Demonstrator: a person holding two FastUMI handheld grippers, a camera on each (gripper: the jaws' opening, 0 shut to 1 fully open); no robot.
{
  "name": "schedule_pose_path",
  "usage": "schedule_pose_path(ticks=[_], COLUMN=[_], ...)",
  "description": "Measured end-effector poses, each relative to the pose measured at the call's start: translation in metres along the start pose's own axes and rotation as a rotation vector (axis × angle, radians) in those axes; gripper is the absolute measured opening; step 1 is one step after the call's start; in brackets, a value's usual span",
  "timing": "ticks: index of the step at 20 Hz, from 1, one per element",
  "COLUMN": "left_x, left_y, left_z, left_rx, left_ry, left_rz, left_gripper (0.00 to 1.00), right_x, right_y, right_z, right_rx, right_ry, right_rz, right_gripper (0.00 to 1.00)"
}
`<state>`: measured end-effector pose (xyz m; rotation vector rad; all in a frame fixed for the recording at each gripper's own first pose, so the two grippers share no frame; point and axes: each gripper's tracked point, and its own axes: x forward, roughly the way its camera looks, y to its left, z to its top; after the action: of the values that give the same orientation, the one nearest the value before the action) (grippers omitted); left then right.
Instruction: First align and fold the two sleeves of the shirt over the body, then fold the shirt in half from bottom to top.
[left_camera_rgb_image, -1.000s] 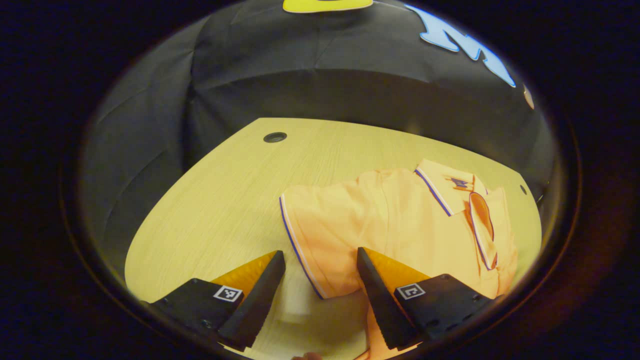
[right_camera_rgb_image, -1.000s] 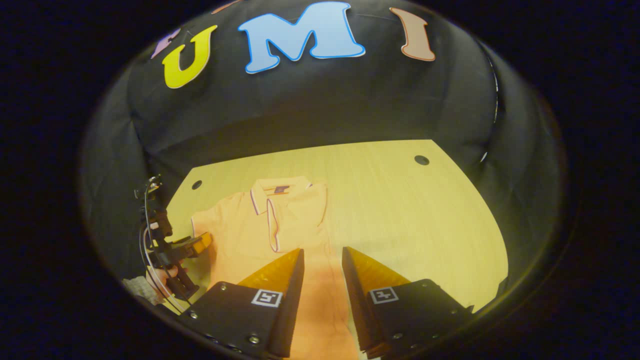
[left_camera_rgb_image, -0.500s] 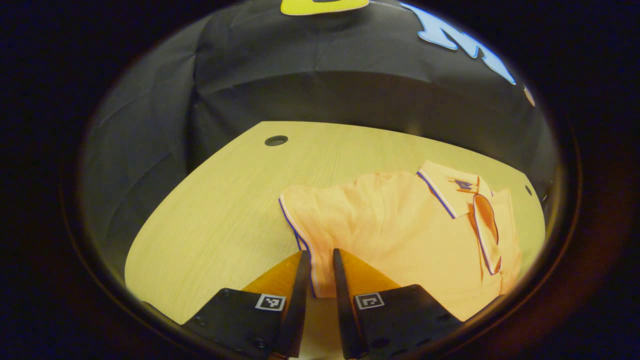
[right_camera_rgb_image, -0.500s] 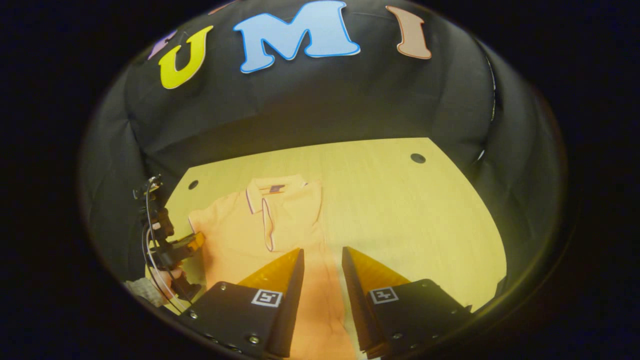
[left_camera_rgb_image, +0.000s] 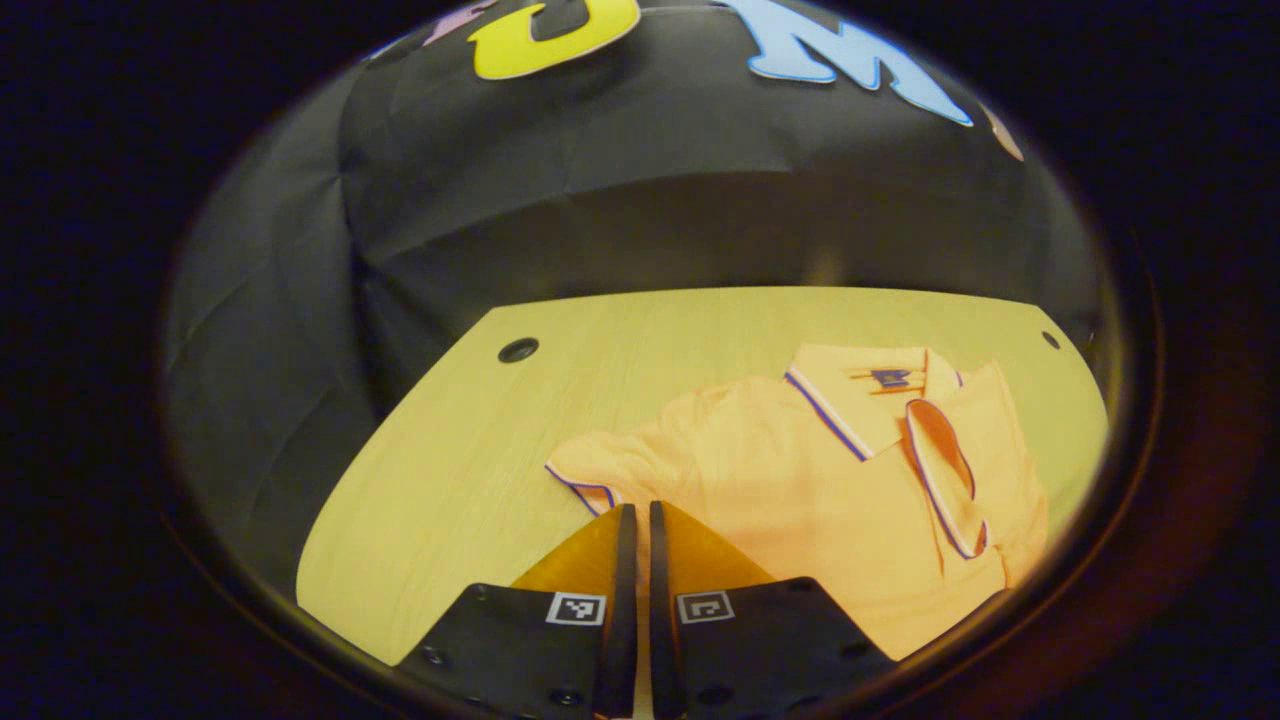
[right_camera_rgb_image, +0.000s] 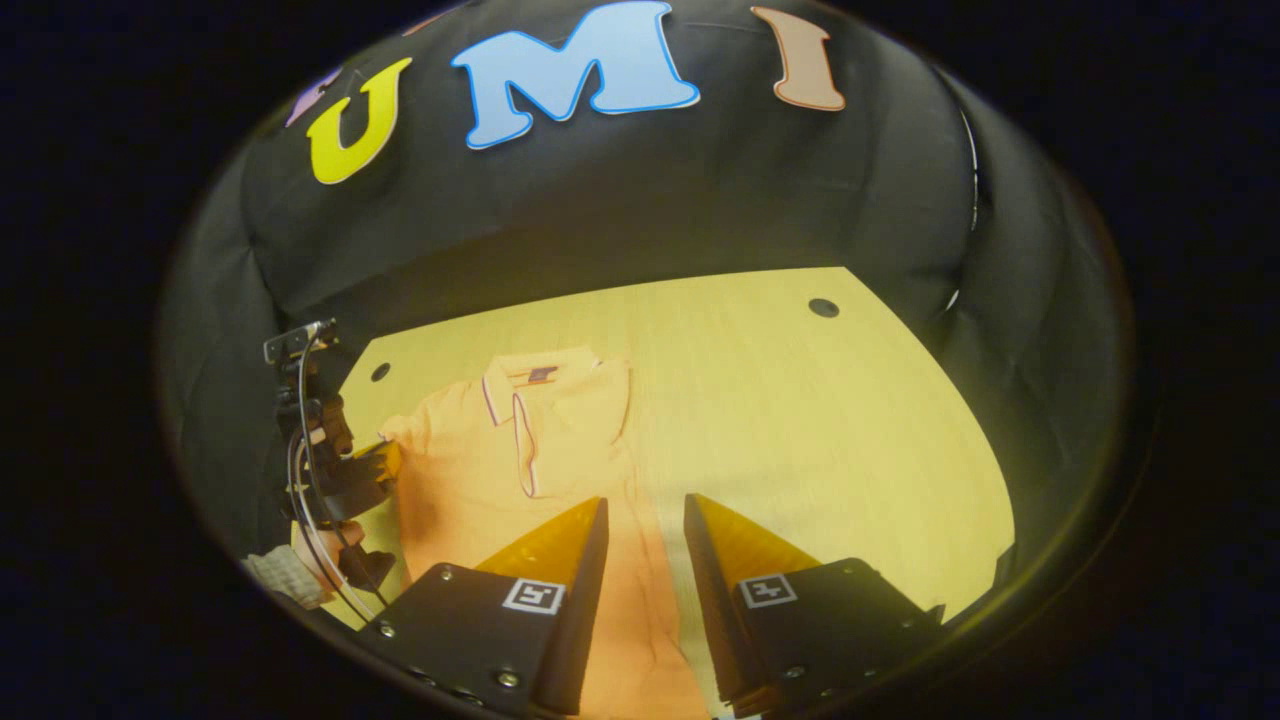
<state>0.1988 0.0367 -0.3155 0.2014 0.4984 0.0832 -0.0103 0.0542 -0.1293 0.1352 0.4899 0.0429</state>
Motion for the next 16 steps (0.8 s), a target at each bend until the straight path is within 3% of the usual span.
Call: schedule_pose_path(ticks=[8, 12, 16], left_x=[-0.038, -0.050, -0.047], left_y=[-0.115, -0.165, -0.184], left_z=[0.045, 0.032, 0.010], left_rx=[0.151, 0.232, 0.231], left_ry=[-0.124, -0.119, -0.066], left_rz=[-0.216, -0.302, -0.333], left_gripper=[0.12, 0.12, 0.12], right_x=[-0.003, -0.007, -0.012], right_y=[-0.010, -0.020, -0.024], right_z=[-0.010, -0.016, -0.023], right_rx=[0.032, 0.063, 0.088], right_ry=[0.006, 0.012, 0.014], right_rz=[-0.008, -0.017, -0.031], right_gripper=[0.49, 0.49, 0.49])
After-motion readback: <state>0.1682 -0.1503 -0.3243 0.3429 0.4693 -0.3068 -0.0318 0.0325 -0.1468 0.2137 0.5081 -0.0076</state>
